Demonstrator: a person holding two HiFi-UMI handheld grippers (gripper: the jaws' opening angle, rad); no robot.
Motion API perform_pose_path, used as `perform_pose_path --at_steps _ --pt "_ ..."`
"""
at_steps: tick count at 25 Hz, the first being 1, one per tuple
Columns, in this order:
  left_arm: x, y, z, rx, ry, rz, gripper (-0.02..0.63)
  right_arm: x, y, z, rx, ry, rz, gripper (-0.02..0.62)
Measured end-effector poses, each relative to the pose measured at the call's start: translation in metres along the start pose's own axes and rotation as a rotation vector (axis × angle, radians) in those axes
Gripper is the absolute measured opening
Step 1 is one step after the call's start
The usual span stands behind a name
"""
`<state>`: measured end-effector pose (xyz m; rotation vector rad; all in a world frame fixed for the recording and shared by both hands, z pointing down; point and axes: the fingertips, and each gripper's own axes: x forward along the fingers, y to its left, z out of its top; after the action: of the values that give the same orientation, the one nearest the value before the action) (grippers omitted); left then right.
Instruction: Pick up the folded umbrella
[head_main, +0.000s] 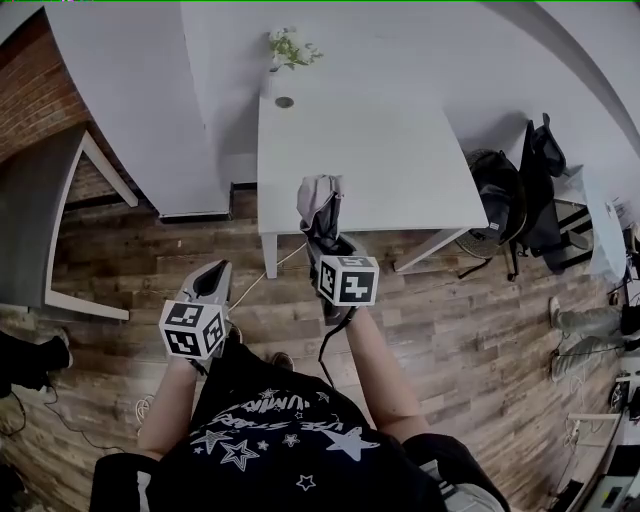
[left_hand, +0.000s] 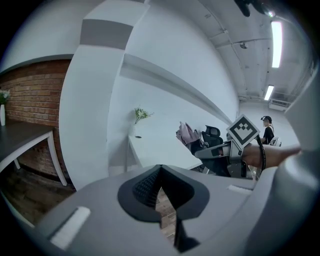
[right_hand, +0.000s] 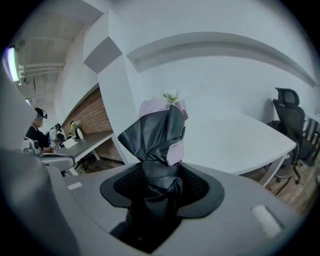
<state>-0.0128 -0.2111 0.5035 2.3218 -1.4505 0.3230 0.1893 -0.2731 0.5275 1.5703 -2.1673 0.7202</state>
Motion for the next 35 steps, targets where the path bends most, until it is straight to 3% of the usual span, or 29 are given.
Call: perform_pose_path --at_steps 10,24,35 --pt "-0.015 -0.011 -0.015 0.009 0.010 0.015 0.003 -0.022 0.000 -0.028 0.049 -0.008 0.021 0.242" --pt "-0.045 -0.008 -0.032 0.023 0.039 -0.064 0.003 -0.049 0.051 -0.057 0.093 -0.023 0.039 0.242" --pt "-0.088 -0.009 -0.039 0.041 0.026 -0.129 0.003 -0.092 0.079 -0.083 0.094 -0.031 -0.040 0.242"
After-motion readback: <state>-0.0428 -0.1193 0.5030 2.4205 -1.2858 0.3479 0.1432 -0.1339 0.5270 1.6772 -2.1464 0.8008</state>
